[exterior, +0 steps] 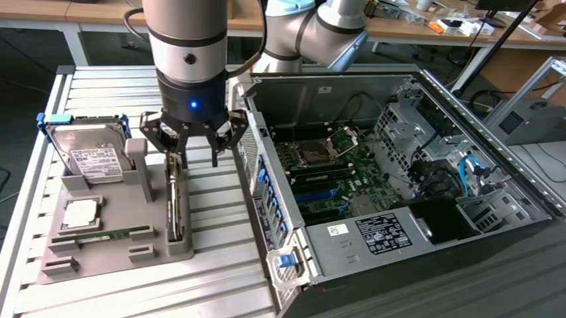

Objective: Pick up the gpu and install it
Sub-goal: 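Pick up the gpu and move the gpu toward the slot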

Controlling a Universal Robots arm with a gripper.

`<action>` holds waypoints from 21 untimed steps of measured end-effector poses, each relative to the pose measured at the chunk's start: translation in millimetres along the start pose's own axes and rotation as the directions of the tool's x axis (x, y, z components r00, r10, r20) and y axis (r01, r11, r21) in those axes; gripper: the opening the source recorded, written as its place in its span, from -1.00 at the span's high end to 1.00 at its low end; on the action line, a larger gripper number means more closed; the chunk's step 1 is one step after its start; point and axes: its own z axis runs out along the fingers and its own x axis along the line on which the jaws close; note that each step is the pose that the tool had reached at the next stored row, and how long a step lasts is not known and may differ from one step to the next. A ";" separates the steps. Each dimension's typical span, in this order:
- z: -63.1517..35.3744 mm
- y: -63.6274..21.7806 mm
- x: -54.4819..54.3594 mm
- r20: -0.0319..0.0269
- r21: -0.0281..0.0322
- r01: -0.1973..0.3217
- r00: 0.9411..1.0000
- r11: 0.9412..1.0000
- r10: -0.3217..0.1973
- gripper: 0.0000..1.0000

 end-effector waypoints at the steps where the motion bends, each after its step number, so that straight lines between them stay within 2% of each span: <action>1: 0.2 0.0 0.0 0.000 0.000 0.000 1.000 1.000 0.000 0.00; 21: 3.6 -1.9 9.2 0.000 0.000 0.000 1.000 1.000 0.000 0.00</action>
